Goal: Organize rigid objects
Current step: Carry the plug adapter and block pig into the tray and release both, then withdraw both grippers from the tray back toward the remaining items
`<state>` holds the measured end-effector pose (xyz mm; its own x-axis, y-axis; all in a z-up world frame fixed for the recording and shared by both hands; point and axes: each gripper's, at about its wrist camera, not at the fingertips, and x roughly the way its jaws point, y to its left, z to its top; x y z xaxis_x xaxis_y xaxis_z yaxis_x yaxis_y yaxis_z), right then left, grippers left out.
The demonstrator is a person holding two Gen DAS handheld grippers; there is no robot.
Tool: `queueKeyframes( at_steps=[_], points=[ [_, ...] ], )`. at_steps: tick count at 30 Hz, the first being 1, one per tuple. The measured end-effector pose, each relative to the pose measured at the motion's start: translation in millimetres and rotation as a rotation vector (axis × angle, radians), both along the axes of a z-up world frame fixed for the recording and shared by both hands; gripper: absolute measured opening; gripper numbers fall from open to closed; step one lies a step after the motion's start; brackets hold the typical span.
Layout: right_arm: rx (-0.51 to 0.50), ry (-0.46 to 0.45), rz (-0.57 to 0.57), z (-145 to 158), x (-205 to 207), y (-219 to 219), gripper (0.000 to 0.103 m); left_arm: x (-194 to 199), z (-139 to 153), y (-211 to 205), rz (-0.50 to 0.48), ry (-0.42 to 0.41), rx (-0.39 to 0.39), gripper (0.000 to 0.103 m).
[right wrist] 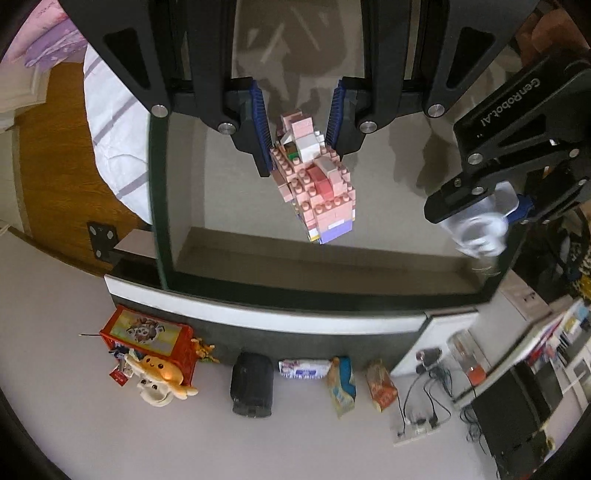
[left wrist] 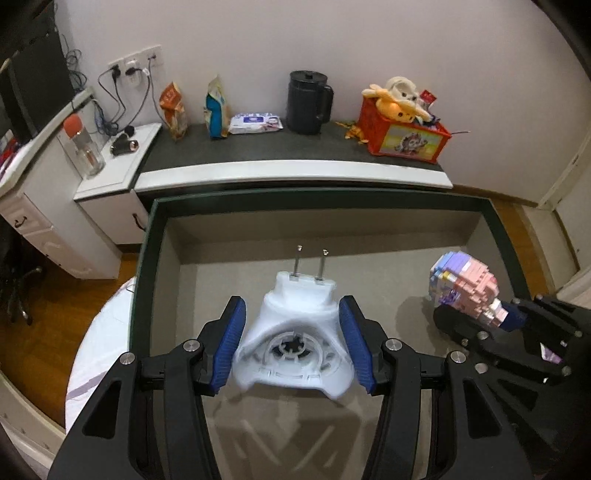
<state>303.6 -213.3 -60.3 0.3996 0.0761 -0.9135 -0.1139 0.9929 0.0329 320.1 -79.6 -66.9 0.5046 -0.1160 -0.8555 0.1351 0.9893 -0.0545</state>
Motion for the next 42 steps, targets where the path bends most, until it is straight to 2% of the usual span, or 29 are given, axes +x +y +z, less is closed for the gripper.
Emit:
queueKeyframes(
  at_steps=[1, 3, 5, 7, 10, 16, 19, 25, 29, 34, 42],
  points=[
    [-0.012, 0.01, 0.0, -3, 2, 1, 0.029, 2, 0, -1, 0.005, 0.0, 0.025, 0.063],
    [-0.013, 0.007, -0.003, -4, 1, 1, 0.036, 3, 1, 0, 0.013, 0.005, 0.042, 0.09],
    [-0.018, -0.008, -0.001, -1, -2, 3, 0.067, 0, 5, 3, 0.016, -0.008, 0.049, 0.097],
    [-0.039, -0.021, 0.02, 2, -7, 8, 0.087, -3, 11, 8, 0.016, -0.02, 0.04, 0.101],
    [-0.04, -0.029, 0.023, 6, -12, 9, 0.087, -13, 21, 15, 0.024, -0.041, 0.036, 0.103],
    [0.047, -0.102, -0.023, 38, -41, -1, 0.089, -63, 57, 40, 0.055, -0.155, 0.023, 0.103],
    [0.088, -0.16, -0.039, 61, -70, -7, 0.089, -95, 74, 52, 0.057, -0.201, 0.014, 0.103],
    [0.119, -0.268, -0.053, 93, -143, -15, 0.089, -160, 87, 68, 0.059, -0.228, 0.013, 0.103],
    [0.145, -0.298, -0.067, 97, -186, -23, 0.089, -202, 86, 74, 0.063, -0.235, 0.004, 0.103],
    [0.149, -0.302, -0.106, 87, -231, -34, 0.09, -243, 75, 80, 0.081, -0.22, -0.013, 0.103],
    [0.13, -0.269, -0.167, 62, -283, -43, 0.09, -290, 40, 82, 0.103, -0.163, -0.005, 0.103]
  ],
)
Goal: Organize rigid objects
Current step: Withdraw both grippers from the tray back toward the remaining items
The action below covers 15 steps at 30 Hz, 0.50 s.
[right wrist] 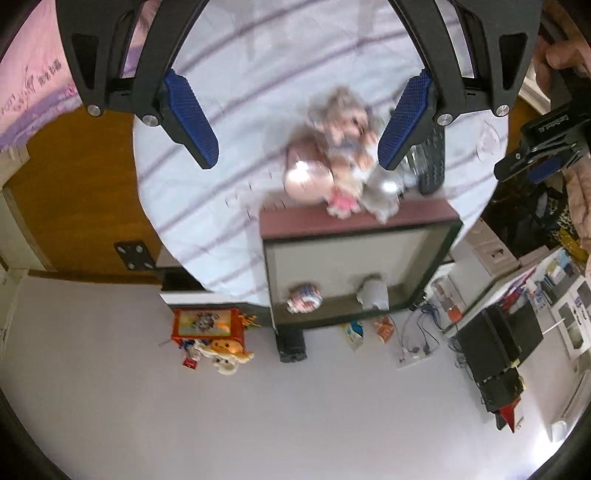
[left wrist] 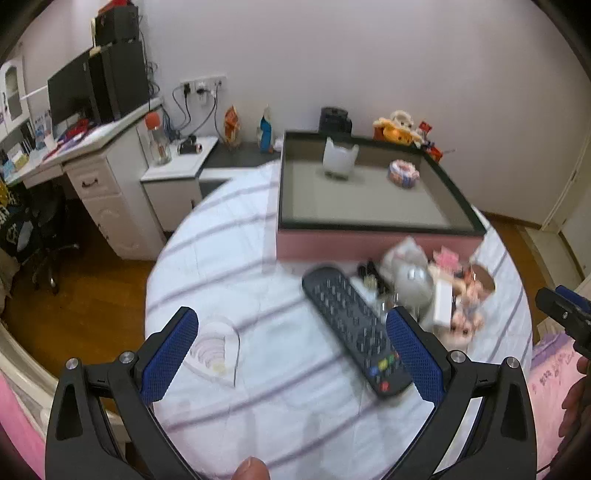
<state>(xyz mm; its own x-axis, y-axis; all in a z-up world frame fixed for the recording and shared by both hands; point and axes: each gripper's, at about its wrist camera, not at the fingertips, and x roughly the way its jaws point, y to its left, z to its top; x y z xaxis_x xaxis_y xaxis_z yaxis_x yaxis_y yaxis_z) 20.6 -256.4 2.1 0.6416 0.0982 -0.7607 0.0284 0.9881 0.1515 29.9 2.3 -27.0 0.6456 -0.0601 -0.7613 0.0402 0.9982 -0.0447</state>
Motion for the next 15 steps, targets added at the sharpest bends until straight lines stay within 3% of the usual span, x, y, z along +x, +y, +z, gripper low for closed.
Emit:
queueKeyframes(
  at_steps=[4, 15],
  points=[
    [-0.009, 0.019, 0.001, -10, -14, 1, 0.09, -14, -11, 0, 0.002, 0.023, -0.027, 0.103],
    [-0.033, 0.025, 0.017, -15, -26, 9, 0.09, -27, -15, -15, -0.034, 0.03, -0.013, 0.103]
  ],
)
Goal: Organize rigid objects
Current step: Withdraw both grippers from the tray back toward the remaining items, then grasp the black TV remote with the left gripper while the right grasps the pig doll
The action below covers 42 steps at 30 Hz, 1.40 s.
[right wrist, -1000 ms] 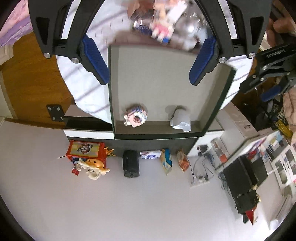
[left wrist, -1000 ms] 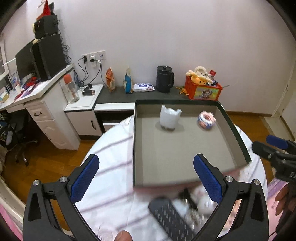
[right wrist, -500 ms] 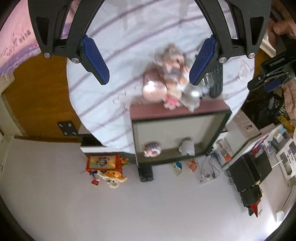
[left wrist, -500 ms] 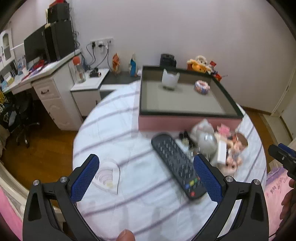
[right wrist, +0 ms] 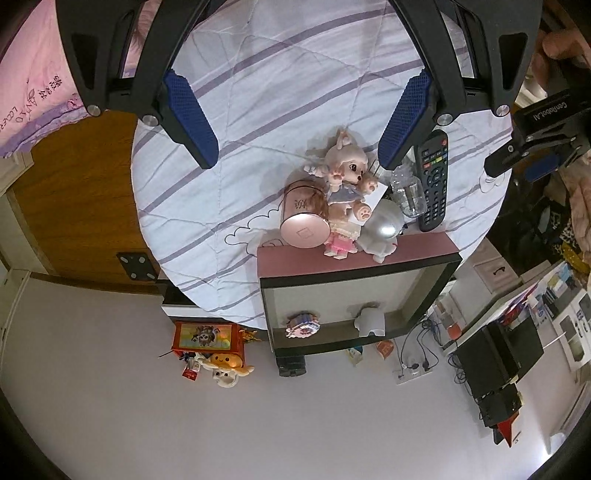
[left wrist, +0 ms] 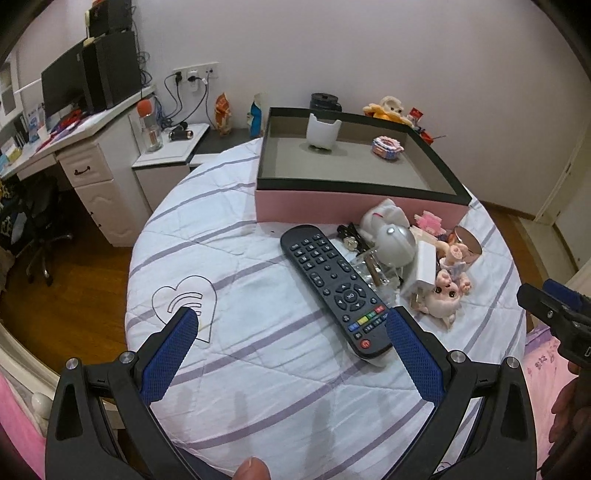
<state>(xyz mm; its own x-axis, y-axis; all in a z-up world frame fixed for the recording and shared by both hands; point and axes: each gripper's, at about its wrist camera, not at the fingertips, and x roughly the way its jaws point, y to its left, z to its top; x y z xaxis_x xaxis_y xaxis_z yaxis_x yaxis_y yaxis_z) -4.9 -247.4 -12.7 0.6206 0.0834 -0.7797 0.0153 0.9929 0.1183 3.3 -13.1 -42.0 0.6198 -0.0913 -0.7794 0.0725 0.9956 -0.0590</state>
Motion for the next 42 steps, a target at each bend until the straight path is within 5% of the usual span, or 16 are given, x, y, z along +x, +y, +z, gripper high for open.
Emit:
queueKeyframes(
  at_steps=[22, 38, 42],
  points=[
    [0.012, 0.049, -0.003, -18, 9, -4, 0.09, 30, -46, -40, -0.029, 0.089, 0.039, 0.103],
    [0.019, 0.076, 0.015, -28, 20, 0, 0.09, 46, -66, -34, -0.022, 0.119, -0.027, 0.103],
    [0.01, 0.077, 0.016, -28, 20, 0, 0.09, 44, -65, -20, 0.023, 0.09, -0.03, 0.094]
  ],
)
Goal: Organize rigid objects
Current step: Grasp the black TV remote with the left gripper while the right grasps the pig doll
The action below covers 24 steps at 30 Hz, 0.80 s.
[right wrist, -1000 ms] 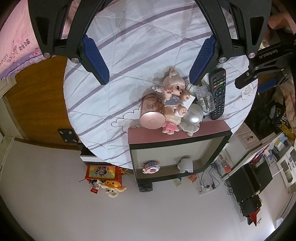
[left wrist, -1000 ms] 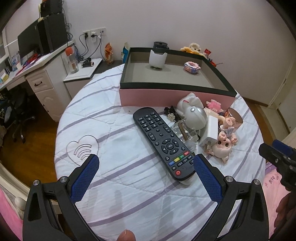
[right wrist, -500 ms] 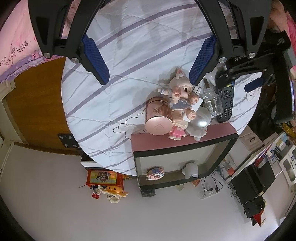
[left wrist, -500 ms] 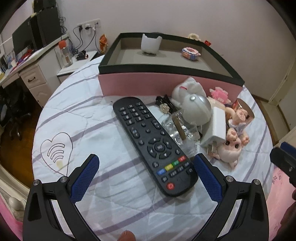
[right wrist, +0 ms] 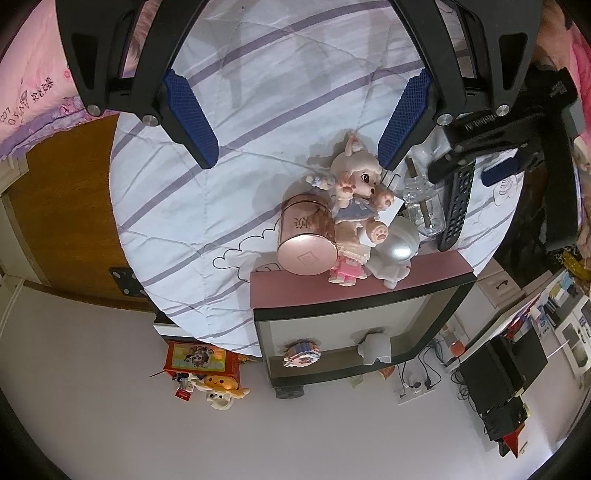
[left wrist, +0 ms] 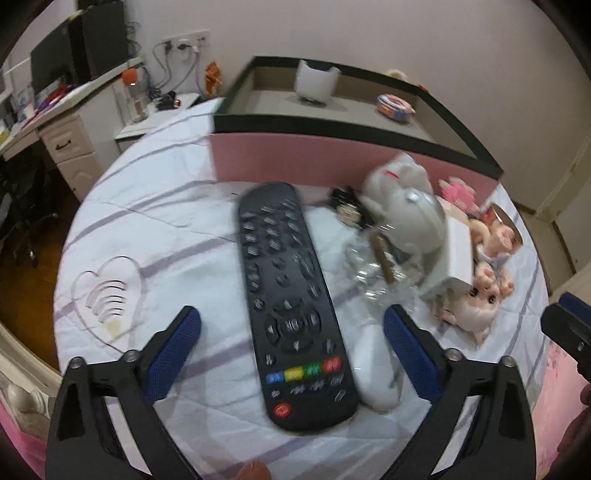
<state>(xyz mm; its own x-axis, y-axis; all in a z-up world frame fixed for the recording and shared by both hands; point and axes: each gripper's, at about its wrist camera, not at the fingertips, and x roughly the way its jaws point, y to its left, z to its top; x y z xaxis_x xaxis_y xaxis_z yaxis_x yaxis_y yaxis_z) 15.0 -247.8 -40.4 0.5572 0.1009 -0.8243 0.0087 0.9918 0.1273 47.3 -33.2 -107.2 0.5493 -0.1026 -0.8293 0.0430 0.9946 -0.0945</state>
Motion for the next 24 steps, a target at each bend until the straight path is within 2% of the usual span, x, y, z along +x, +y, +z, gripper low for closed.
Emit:
queueKeyframes(
  at_steps=[6, 17, 22, 24],
  points=[
    [0.0, 0.011, -0.005, -3, 4, -1, 0.09, 4, -9, 30, 0.046, 0.007, 0.008, 0.094],
    [-0.005, 0.028, 0.009, -12, 13, 10, 0.09, 21, -13, 25, -0.001, -0.005, 0.07, 0.095],
    [-0.002, 0.043, 0.021, -20, 18, 15, 0.09, 19, -11, 24, -0.017, -0.024, 0.066, 0.087],
    [0.003, 0.047, 0.036, -22, 20, 19, 0.09, 18, -10, 25, -0.02, -0.029, 0.064, 0.076]
  ],
)
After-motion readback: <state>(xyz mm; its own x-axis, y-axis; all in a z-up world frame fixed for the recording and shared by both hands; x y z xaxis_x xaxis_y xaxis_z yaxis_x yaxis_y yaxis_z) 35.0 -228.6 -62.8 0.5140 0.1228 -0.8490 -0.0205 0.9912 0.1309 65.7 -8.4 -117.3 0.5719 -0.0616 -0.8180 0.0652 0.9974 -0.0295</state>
